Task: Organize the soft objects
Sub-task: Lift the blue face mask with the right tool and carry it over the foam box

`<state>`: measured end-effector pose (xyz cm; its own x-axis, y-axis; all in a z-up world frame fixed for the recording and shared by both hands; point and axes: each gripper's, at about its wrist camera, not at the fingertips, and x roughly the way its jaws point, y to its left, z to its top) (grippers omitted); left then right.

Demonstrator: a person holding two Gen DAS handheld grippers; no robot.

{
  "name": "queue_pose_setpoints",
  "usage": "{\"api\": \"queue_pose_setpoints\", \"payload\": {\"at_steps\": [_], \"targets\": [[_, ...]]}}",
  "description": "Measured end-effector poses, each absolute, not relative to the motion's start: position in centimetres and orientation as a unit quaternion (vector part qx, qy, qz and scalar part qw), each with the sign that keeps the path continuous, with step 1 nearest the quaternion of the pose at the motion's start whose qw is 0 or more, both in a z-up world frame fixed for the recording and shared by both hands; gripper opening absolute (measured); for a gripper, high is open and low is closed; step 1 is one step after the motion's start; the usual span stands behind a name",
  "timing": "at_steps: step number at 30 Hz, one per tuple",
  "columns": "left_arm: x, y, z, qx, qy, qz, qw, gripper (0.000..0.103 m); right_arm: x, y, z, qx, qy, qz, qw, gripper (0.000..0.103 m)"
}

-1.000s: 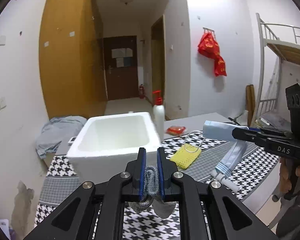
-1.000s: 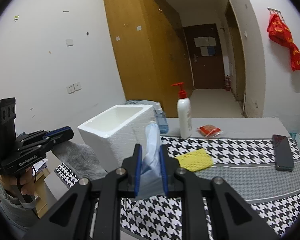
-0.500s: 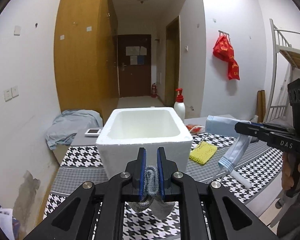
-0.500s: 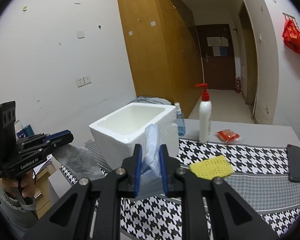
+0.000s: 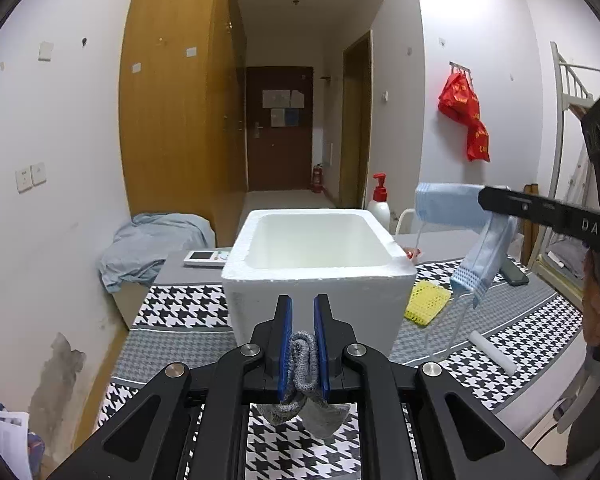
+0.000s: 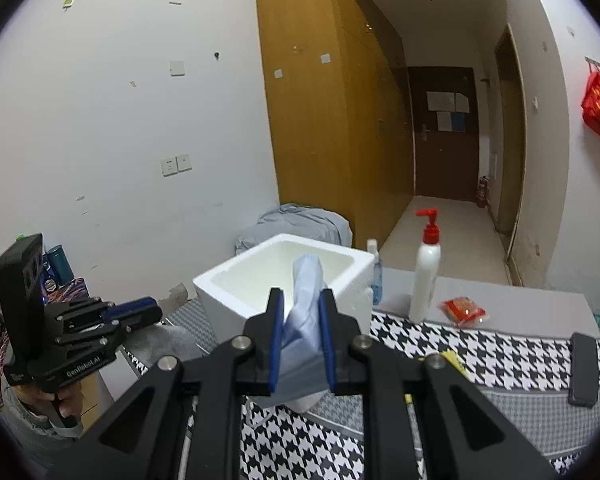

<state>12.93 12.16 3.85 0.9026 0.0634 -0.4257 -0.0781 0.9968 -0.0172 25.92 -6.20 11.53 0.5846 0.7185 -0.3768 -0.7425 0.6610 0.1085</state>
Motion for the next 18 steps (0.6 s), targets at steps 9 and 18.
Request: {"api": "queue_pose_setpoints", "payload": {"at_steps": [9, 18], "targets": [[13.0, 13.3, 3.4, -0.023, 0.221, 0.043, 0.974, 0.012, 26.4, -3.2, 13.6, -0.056, 0.191, 0.424, 0.883, 0.021], [12.9, 13.9, 3.4, -0.027, 0.221, 0.05, 0.974, 0.012, 27.7, -1.0, 14.9, -0.061, 0.191, 0.429, 0.881, 0.021]]}}
